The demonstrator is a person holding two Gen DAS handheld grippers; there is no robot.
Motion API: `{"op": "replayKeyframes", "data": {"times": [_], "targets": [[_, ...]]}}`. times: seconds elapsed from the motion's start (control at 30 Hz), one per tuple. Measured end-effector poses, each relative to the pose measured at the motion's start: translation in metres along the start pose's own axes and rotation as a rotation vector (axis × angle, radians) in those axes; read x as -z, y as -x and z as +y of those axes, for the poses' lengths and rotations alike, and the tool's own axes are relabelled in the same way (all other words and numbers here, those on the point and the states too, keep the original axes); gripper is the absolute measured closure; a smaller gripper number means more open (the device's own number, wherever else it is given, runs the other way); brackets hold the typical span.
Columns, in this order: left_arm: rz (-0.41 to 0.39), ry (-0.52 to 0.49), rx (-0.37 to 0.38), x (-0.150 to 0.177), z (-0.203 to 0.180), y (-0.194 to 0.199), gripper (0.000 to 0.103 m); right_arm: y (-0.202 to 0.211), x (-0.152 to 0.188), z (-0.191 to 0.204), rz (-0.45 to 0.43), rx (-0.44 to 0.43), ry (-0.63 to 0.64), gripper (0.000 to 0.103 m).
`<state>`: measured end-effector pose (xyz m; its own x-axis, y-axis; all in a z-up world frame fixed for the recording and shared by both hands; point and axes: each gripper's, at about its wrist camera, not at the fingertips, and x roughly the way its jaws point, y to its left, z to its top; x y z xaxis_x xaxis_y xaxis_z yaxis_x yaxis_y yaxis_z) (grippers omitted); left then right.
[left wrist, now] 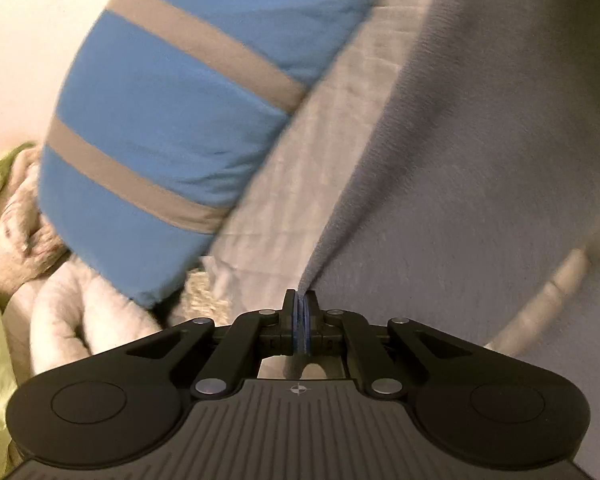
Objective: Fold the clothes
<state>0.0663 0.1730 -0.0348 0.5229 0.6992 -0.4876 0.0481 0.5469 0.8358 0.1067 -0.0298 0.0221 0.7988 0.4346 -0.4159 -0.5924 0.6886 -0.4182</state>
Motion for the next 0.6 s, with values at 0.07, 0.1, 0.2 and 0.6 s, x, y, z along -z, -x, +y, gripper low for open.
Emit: {"op": "replayKeyframes", "data": {"times": [0.07, 0.1, 0.2, 0.6], "targets": [[-0.009, 0.028, -0.049, -0.011, 0.004, -0.012, 0.099, -0.011, 0.0, 0.0, 0.01, 0.009, -0.008, 0.078], [-0.011, 0.034, -0.079, -0.015, 0.005, -0.019, 0.097, -0.017, 0.0, 0.0, 0.015, 0.02, -0.007, 0.067], [0.016, 0.027, -0.13, -0.024, 0.0, -0.037, 0.087, -0.025, 0.002, 0.001, 0.046, 0.048, -0.008, 0.039], [0.068, 0.319, -0.084, 0.009, 0.042, -0.021, 0.031, 0.004, 0.007, -0.01, 0.056, 0.052, -0.136, 0.003]]}}
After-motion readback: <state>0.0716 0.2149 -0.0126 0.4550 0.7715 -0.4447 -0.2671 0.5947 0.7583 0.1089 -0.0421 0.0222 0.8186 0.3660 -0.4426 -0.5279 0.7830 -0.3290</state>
